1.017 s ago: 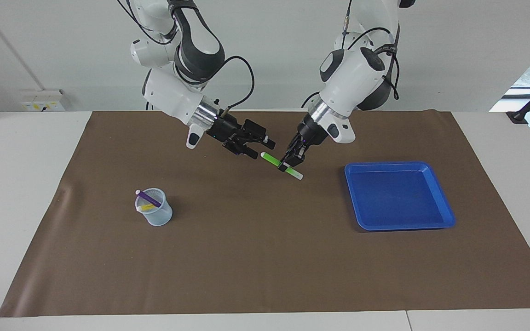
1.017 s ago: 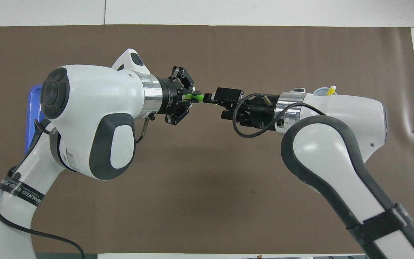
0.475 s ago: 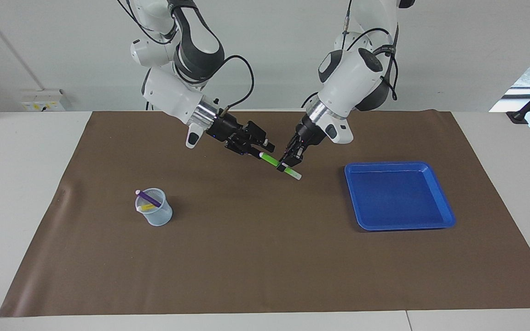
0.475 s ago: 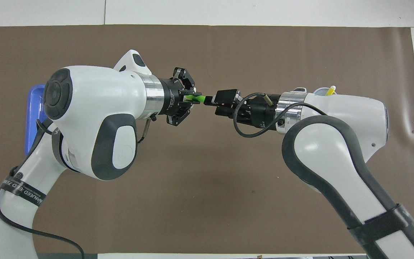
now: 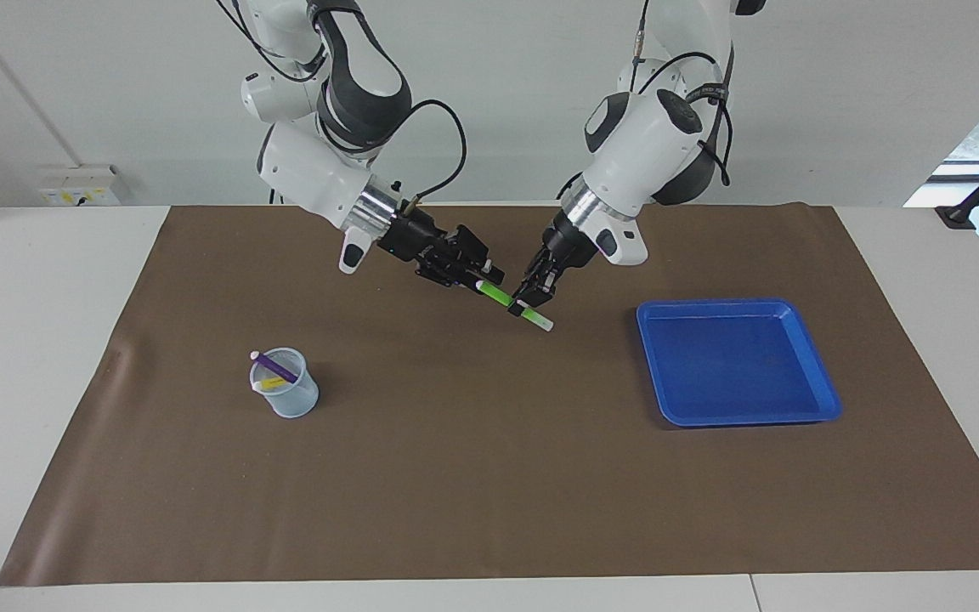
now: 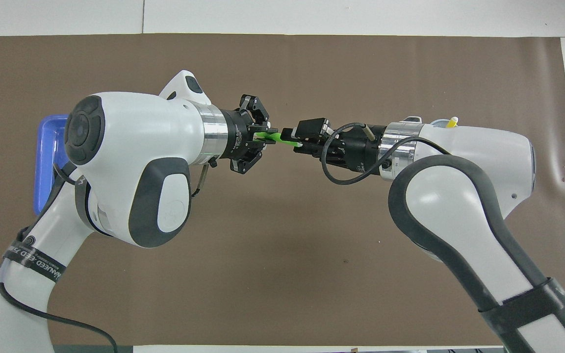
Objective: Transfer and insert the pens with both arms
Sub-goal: 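Carry the green pen to the right gripper and close the right gripper, then insert the green pen into the clear cup with the right gripper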
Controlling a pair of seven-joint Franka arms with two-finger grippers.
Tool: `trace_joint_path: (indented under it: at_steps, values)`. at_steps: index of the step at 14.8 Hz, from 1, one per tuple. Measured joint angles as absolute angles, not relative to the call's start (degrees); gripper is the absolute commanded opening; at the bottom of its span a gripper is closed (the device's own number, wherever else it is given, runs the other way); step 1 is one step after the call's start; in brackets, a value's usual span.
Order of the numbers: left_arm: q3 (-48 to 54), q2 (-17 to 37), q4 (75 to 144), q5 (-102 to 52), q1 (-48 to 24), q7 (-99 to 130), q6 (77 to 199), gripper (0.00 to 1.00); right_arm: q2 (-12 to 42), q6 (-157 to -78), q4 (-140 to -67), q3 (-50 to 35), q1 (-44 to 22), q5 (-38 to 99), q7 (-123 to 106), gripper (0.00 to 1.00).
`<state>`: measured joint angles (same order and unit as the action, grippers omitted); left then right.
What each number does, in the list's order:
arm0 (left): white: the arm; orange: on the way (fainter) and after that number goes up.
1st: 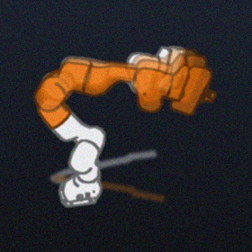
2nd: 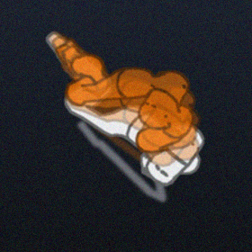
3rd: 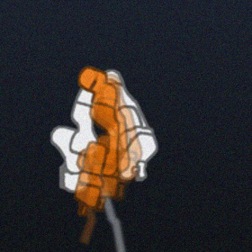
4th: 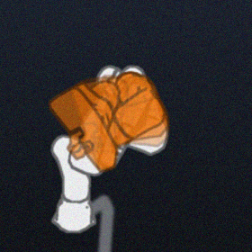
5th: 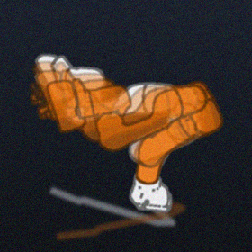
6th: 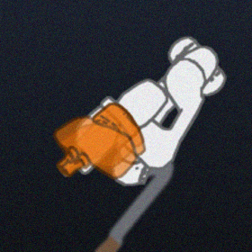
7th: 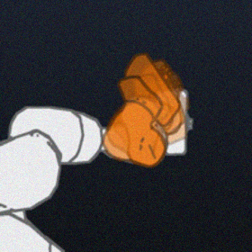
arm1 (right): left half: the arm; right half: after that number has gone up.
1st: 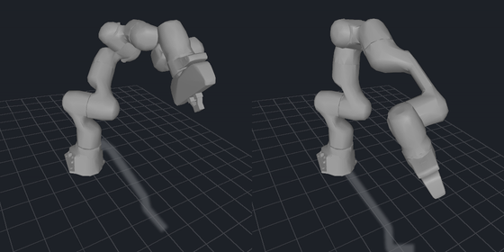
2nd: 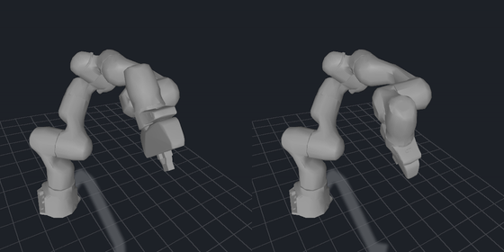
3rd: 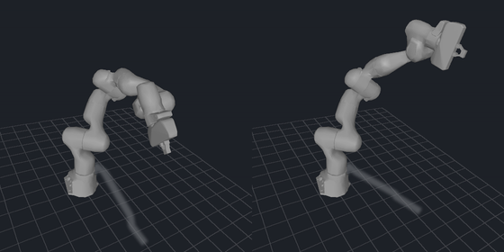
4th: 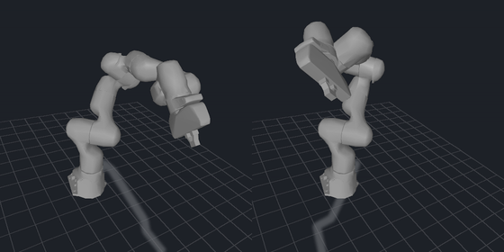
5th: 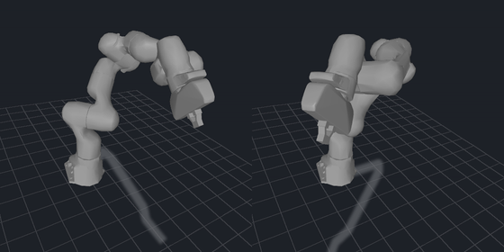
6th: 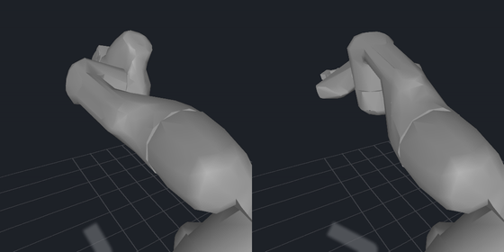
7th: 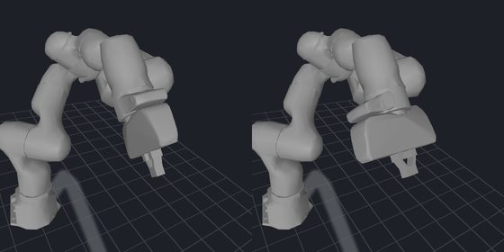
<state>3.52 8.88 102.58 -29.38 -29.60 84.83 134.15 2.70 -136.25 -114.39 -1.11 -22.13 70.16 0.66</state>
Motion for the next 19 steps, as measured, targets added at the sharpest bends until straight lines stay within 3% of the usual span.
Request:
trace_joint_path:
  at_steps: [2, 4, 5, 10, 11, 12, 13, 16, 19]
  values:
    - [3.5, 8.9, 102.6, -29.4, -29.6, 84.8, 134.1, 0.0, 2.7, -136.3, -114.4, -1.1, -22.1, 70.2, 0.7, 0.39]
    - [3.4, 8.9, 102.6, -29.4, -29.6, 84.9, 134.2, 0.0, 2.7, -136.3, -114.5, -1.0, -22.1, 70.2, 0.7, 0.09]
    - [3.2, 8.8, 102.6, -29.4, -29.6, 84.9, 134.2, 0.0, 2.8, -136.3, -114.7, -0.9, -22.0, 70.2, 0.7, 0.0]
    - [3.1, 8.8, 102.6, -29.5, -29.6, 85.0, 134.3, 0.0, 2.8, -136.2, -114.9, -0.9, -22.0, 70.3, 0.7, 0.0]
    - [3.1, 8.8, 102.6, -29.5, -29.6, 85.0, 134.3, 0.28, 2.8, -136.2, -114.8, -0.9, -22.0, 70.3, 0.7, 0.0]
    - [3.1, 8.8, 102.6, -29.5, -29.6, 84.9, 134.3, 0.89, 2.8, -136.2, -114.8, -0.9, -22.0, 70.3, 0.7, 0.0]
    - [3.1, 8.8, 102.7, -29.5, -29.6, 84.4, 134.2, 1.0, 2.8, -136.2, -114.8, -0.9, -22.0, 70.3, 0.7, 0.0]
    - [3.2, 8.8, 103.1, -29.1, -29.7, 80.8, 134.2, 1.0, 2.7, -136.2, -114.5, -0.9, -22.0, 69.7, 0.7, 0.0]
    - [2.6, 8.8, 103.3, -28.3, -29.5, 75.4, 133.4, 1.0, 2.7, -131.7, -113.1, -0.8, -19.3, 57.9, 0.7, 0.0]
